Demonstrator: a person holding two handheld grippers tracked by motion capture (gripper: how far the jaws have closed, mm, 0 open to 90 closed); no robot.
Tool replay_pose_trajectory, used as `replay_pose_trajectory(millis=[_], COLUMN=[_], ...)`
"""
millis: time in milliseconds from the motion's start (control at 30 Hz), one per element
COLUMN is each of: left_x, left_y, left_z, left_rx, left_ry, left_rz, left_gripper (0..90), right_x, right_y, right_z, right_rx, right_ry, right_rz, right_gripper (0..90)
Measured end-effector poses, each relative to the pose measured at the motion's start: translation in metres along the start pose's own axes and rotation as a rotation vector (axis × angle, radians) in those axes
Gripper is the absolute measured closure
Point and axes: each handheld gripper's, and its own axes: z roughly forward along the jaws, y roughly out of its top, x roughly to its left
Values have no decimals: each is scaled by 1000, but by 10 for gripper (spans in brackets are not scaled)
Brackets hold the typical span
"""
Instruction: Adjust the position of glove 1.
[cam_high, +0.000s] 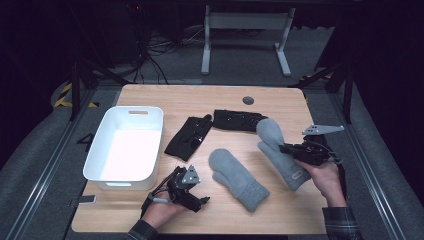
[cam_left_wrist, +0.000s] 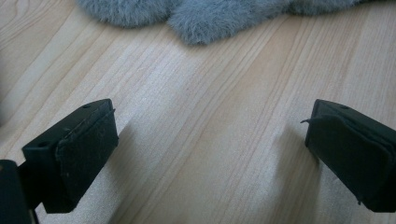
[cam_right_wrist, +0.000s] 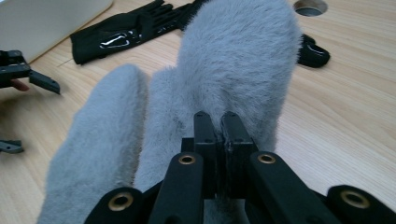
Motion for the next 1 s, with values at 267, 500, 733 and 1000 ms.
replay_pose_trajectory(millis=[267, 500, 733, 1000], left_x=[0, 0, 0, 0], left_y=[0, 0, 0, 0], left_z=[0, 0, 0, 0], left_rx=[-2, -1, -1, -1], left_ry=[0, 0, 0, 1], left_rz=[0, 1, 2, 2], left_gripper=[27, 26, 26, 26], right_x=[25, 54, 74, 87], right_y=[9, 18, 25, 25], right_z=[11, 27, 37, 52], right_rx=[17, 43, 59, 97], right_ry=[31, 82, 110, 128], right_rz=[-42, -88, -117, -114], right_gripper=[877, 878, 878, 878])
